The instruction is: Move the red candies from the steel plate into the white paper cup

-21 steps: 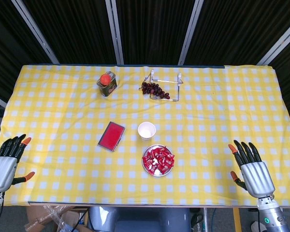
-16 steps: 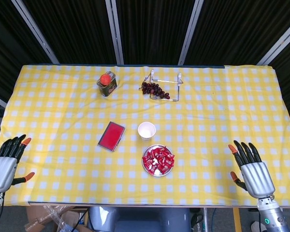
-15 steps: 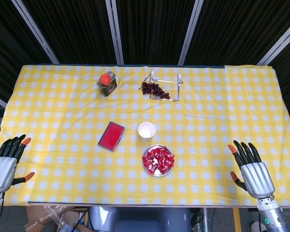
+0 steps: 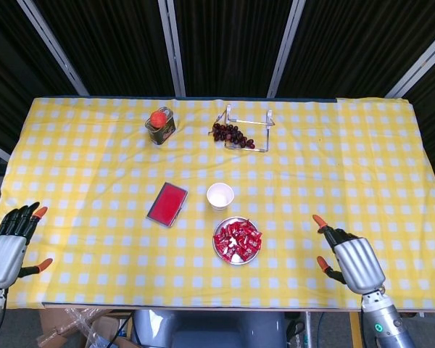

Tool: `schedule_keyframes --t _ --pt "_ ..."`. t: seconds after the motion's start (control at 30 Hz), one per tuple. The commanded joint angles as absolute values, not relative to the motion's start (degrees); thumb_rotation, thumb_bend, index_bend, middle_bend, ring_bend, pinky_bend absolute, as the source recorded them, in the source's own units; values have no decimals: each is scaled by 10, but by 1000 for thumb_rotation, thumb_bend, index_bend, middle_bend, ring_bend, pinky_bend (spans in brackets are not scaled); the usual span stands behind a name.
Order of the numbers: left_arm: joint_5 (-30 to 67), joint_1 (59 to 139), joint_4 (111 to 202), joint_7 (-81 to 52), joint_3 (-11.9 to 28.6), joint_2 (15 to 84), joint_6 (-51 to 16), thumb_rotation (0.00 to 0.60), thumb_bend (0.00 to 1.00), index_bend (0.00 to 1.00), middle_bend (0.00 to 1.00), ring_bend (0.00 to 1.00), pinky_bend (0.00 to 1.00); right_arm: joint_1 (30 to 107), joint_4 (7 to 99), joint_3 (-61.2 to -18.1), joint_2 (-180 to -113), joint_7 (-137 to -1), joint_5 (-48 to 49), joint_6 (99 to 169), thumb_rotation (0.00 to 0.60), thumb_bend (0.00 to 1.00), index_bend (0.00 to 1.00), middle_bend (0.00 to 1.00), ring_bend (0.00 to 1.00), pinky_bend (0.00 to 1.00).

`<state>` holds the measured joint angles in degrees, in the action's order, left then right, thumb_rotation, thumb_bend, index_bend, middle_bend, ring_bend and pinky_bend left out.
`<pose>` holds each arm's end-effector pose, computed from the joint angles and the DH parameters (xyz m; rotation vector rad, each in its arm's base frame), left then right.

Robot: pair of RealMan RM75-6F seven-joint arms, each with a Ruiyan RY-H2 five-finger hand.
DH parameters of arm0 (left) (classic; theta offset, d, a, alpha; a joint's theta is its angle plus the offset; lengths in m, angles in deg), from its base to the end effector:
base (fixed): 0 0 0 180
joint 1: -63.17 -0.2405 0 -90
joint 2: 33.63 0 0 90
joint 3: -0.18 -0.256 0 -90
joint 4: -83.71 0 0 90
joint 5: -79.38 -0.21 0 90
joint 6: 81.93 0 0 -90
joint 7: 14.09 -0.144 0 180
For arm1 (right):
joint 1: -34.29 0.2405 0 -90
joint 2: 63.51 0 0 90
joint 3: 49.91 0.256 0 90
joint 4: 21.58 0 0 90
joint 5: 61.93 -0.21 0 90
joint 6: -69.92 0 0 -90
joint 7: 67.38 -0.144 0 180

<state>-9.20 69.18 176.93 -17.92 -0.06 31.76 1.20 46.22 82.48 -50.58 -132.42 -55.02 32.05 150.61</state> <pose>-0.3025 0.1746 0.1363 -1.4990 -0.9111 -0.8672 -0.2239 -0.1895 0.0983 1.6598 -0.8836 1.0599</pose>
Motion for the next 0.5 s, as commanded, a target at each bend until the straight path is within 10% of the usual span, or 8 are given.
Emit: schedule_keyframes --t 0.03,0.5 --pt "-91 692 1770 -177 -1 317 12 600 38 0 0 0 0 503 887 -484 -1339 -481 270 1430 600 384 0 735 775 883" --pt "-73 693 1777 -159 1 306 -2 600 38 0 0 0 0 611 938 -430 -1513 -163 26 1330 600 339 0 774 811 902"
